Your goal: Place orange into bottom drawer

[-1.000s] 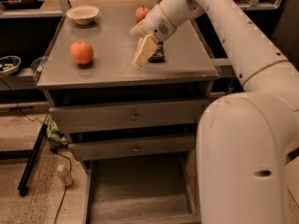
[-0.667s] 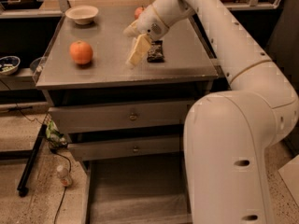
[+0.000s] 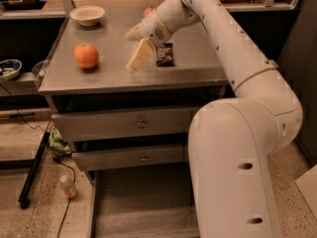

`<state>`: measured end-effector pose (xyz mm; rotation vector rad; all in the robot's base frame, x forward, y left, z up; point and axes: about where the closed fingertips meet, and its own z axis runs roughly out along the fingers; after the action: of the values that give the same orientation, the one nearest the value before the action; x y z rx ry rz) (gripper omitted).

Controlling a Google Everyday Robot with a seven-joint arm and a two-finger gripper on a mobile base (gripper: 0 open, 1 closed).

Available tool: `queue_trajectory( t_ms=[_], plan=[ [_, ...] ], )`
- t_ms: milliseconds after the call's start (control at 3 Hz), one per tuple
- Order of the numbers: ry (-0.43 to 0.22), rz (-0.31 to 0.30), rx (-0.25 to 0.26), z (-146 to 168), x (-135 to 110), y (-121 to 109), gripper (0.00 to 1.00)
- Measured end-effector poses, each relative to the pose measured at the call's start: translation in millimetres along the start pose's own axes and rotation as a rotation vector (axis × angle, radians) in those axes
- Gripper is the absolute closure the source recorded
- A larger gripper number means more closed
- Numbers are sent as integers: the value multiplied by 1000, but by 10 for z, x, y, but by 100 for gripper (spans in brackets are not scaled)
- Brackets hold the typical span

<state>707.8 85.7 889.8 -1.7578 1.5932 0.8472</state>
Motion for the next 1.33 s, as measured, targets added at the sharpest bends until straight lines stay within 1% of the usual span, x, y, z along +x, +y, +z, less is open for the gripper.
queue_trajectory(
  t_ms=[333, 667, 1000, 1333],
  plan=[
    [-95, 17, -19, 225, -84, -153, 0],
    [-133, 27, -34, 347, -130, -228, 0],
    [-147, 23, -56, 536, -198, -273, 0],
    [-187, -15, -98, 825, -414, -309, 0]
  ],
)
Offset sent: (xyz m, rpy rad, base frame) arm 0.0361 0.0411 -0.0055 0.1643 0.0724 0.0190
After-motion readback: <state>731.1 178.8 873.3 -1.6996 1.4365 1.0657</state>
